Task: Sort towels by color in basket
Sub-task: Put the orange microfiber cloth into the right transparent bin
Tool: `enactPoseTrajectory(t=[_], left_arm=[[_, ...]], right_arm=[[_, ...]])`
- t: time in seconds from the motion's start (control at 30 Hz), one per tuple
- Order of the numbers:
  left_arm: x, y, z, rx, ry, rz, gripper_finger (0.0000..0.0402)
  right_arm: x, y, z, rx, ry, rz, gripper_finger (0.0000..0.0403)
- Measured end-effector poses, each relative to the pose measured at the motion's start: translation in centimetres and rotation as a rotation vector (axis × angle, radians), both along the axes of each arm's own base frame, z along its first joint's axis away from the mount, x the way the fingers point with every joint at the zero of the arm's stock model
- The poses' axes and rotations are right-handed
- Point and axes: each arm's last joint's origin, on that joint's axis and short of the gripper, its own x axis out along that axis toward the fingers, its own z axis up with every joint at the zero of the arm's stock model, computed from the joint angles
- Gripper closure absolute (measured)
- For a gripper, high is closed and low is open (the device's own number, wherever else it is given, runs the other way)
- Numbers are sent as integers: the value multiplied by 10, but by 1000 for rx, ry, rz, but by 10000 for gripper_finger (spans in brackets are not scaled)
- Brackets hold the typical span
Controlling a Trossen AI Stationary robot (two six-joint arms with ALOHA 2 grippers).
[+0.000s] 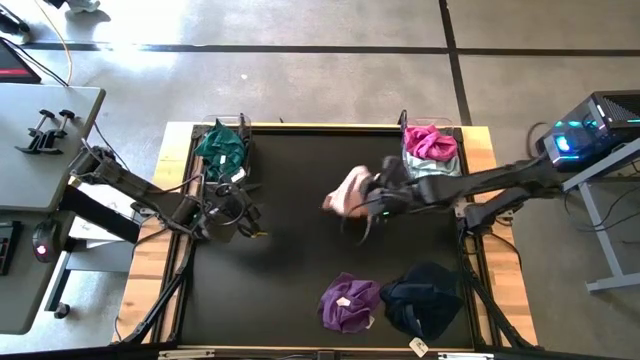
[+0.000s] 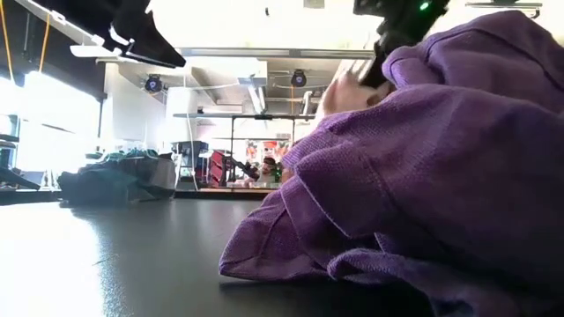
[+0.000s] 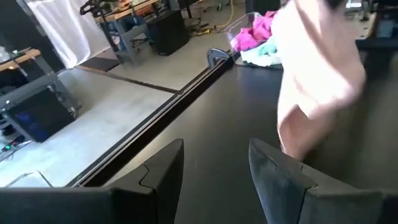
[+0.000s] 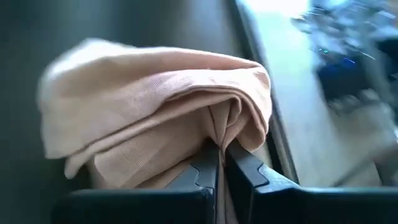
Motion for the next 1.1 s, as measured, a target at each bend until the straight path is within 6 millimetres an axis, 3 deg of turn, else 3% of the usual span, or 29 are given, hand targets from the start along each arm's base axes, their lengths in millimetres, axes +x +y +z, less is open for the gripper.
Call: enactPoseTrajectory(t=[0.1,0.23,0.4,0.53,0.73,0.9,1.0,1.1], left_arm=[[5,2,-2,-4,-4,23,232],[12,5,-5,-7,-18,48,232],[18,5,-11,0,9,52,232],[20,4,-15,-4,32,35,232],[23,3,-18,-5,34,33,232],[29,1,-22,-36,30,2,232],[35,2,-25,-67,27,-21,232],[45,6,-29,-111,21,-51,232]], right_arm=[[-14,-2,11,21,-106,-69,395],[-8,-3,6,191,-172,32,394],[4,-4,-24,370,-220,243,387],[5,-17,-40,466,-350,160,375],[-7,-45,-59,525,-297,-58,300],[-11,-56,-51,525,-227,-115,222],[-9,-54,-44,503,-223,-87,200],[-5,-42,-42,478,-193,87,195]])
